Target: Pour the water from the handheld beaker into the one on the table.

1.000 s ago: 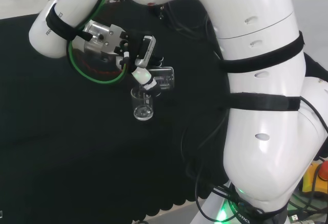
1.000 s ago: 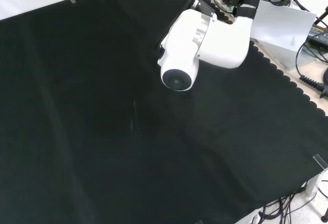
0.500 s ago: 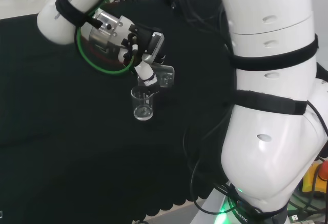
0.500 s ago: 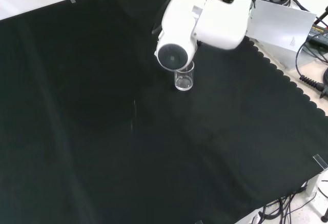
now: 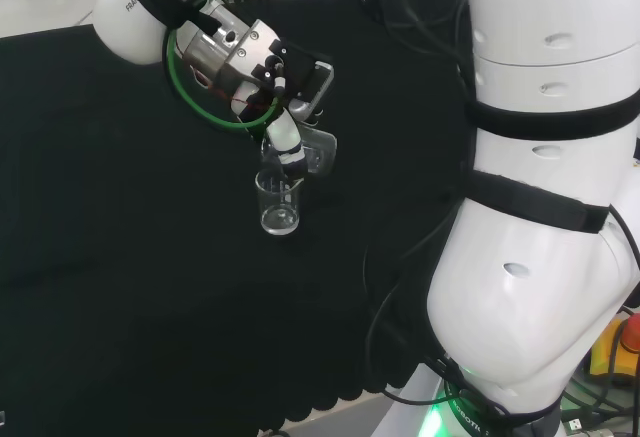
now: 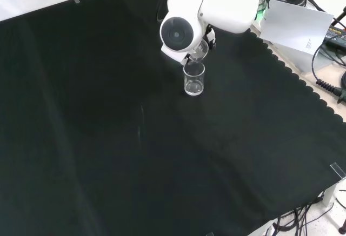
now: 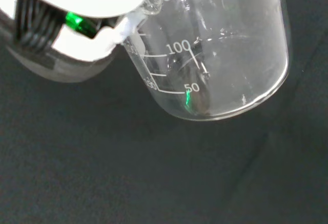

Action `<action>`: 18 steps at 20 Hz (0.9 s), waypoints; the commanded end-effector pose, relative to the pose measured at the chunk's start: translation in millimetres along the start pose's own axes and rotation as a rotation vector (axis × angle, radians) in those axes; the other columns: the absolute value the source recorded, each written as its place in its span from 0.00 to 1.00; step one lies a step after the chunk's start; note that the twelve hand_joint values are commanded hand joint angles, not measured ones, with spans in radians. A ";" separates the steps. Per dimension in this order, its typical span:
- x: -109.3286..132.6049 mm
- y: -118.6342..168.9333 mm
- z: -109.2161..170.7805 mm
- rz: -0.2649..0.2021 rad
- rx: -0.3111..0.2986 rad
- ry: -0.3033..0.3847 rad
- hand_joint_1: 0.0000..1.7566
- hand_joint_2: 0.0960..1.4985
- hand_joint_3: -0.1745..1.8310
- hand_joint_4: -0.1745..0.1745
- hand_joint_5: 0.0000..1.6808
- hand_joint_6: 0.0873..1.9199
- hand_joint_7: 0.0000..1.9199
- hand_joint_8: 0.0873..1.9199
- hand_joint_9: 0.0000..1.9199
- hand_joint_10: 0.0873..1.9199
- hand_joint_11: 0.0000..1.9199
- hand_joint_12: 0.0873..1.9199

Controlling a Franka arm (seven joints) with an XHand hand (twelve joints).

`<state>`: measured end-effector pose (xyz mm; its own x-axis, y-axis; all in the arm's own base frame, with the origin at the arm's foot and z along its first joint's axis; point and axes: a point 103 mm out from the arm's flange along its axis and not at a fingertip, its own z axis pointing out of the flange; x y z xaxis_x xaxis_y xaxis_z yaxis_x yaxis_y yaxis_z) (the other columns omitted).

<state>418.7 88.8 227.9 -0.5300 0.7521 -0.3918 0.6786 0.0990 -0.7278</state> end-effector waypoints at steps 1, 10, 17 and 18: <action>-0.4 -0.6 5.2 -0.031 -0.093 0.037 0.62 0.41 0.46 1.00 0.68 0.47 0.85 0.29 0.97 0.07 0.89 0.29; -21.1 -7.5 18.6 -0.041 -0.218 0.129 0.62 0.41 0.46 1.00 0.68 0.47 0.85 0.29 0.98 0.07 0.88 0.29; -42.6 -5.0 34.5 -0.028 -0.249 0.173 0.62 0.41 0.46 1.00 0.68 0.47 0.85 0.29 0.97 0.06 0.88 0.28; -45.5 -3.8 36.7 -0.027 -0.253 0.179 0.62 0.41 0.46 1.00 0.68 0.47 0.85 0.29 0.97 0.06 0.88 0.28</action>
<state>419.0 47.3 230.5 -0.4847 0.8303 -0.2751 0.7728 0.2591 -0.5794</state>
